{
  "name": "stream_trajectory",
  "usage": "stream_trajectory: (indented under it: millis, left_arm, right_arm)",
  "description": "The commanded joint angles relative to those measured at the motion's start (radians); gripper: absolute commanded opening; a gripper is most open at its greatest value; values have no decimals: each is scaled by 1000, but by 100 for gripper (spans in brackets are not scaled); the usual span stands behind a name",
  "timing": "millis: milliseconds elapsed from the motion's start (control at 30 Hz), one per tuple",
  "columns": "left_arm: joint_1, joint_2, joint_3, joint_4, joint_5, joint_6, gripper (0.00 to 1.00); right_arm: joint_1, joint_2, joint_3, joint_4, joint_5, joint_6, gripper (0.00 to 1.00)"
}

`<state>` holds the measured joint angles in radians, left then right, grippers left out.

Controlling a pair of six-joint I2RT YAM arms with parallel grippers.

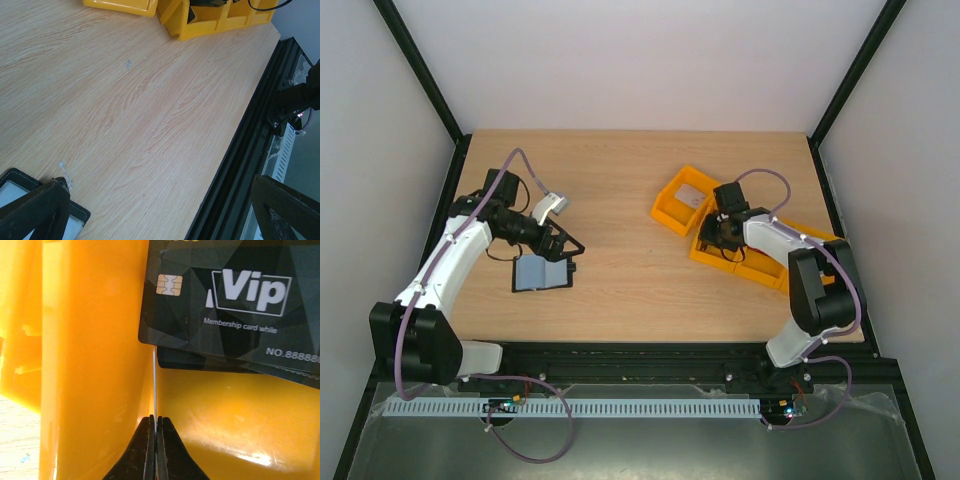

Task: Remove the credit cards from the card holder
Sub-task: Pick up the credit card from the storage box, then place the credit card in the storage box.

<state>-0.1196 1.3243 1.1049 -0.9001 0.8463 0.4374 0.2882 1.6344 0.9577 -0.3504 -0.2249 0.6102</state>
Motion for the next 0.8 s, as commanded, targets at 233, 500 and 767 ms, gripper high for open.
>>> stream_trajectory:
  millis: [233, 500, 767]
  left_arm:
    - [-3, -8, 4, -16, 21, 12, 99]
    - [30, 57, 379, -115, -27, 57, 99]
    - [-43, 65, 453, 460, 370, -626, 99]
  right_arm:
    - [6, -173, 162, -175, 203, -49, 2]
    - [19, -439, 137, 355, -208, -43, 2]
    - [214, -484, -56, 1296, -162, 337, 2]
